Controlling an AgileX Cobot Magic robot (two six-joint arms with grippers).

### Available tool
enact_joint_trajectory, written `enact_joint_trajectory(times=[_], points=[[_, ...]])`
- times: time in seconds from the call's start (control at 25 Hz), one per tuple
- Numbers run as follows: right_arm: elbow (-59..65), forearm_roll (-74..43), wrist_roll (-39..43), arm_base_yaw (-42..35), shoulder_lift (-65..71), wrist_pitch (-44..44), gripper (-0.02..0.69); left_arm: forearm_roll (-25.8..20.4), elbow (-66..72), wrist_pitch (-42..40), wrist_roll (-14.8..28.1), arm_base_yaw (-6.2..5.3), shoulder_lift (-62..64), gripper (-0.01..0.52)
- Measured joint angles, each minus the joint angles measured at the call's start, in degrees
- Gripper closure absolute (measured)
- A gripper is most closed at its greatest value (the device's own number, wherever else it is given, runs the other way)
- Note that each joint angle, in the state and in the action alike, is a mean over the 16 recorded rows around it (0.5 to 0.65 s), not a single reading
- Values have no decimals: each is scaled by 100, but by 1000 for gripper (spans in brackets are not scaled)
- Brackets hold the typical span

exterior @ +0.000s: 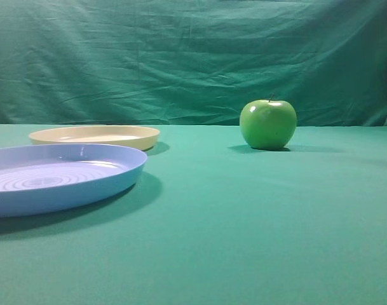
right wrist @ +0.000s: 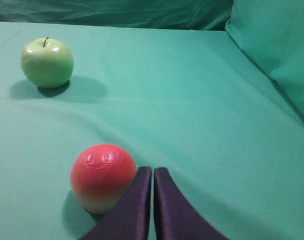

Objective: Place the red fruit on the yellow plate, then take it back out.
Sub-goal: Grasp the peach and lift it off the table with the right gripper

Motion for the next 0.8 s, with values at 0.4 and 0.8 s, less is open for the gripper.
enact_joint_trajectory(times=[0.4,0.8], points=[[0,0,0,0,0,0,665,0,0,0,0,0,0,514],[0,0,0,0,0,0,665,0,0,0,-1,0,0,514]])
